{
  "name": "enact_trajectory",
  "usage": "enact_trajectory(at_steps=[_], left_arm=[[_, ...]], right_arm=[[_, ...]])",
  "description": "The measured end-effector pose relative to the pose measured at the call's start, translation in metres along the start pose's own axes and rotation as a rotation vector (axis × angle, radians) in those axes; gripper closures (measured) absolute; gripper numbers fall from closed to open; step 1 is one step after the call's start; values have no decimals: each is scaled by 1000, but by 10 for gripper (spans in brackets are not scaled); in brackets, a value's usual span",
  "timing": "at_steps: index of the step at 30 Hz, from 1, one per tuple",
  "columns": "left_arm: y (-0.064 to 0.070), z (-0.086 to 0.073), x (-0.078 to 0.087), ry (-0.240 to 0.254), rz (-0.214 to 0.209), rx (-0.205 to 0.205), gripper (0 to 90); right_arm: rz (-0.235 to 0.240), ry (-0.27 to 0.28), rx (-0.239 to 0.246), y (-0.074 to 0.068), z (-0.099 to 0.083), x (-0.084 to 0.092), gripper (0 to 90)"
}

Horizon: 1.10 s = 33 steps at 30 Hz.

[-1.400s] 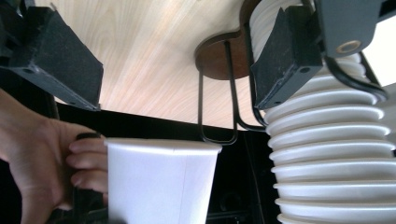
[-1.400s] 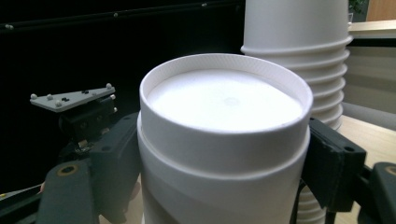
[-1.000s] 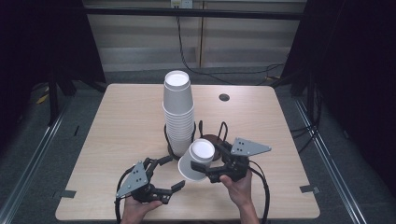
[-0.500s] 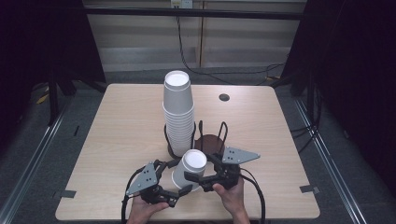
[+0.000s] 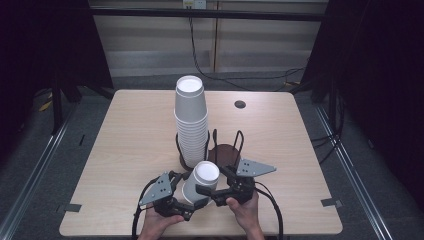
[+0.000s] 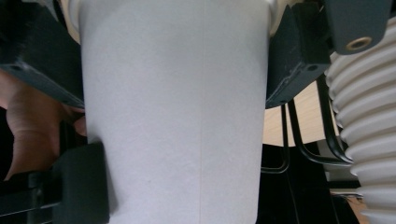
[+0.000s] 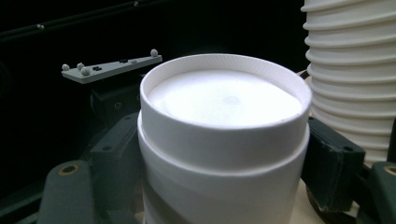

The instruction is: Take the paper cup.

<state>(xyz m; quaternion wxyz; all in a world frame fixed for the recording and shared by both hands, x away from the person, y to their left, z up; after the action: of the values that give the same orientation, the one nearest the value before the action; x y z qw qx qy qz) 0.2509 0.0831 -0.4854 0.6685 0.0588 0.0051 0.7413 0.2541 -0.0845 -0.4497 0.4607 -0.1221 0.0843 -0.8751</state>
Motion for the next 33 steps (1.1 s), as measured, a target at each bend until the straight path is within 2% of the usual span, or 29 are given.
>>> enact_trajectory(at_steps=[5,8,11,20,21,26,27,33], left_arm=[[0,2,1,-44,-10,5,160],[1,5,1,-55,-6,-5,166],[-1,5,2,-54,-6,-2,171],[-3,4,7,-87,2,-5,176],[-5,4,10,-97,20,-7,176],[-9,7,18,-113,31,-8,176],[-10,9,23,-135,36,-14,176],[-15,14,31,-152,45,-14,177]], right_arm=[[-4,-6,3,0,-1,1,209],[-6,-5,0,-1,0,1,198],[-14,-2,-1,-2,1,2,149],[-21,2,-2,1,1,7,131],[-25,-5,4,2,2,9,130],[-28,-30,17,5,3,13,128],[-32,-48,26,7,4,15,128],[-25,-78,42,10,6,21,128]])
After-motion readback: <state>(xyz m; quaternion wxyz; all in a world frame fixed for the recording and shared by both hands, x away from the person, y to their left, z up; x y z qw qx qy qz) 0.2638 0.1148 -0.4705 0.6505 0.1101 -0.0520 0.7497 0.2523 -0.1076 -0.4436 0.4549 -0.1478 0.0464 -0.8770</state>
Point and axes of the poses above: each handheld gripper's, and its own axes: x roughly backward along the jaws, z roughly out of its top, y roughly to its right, the point moved 4 cm from there along -x, roughly forward along the jaws, and after that the axes turned 11 degrees about -z, right-handed, at the moved point
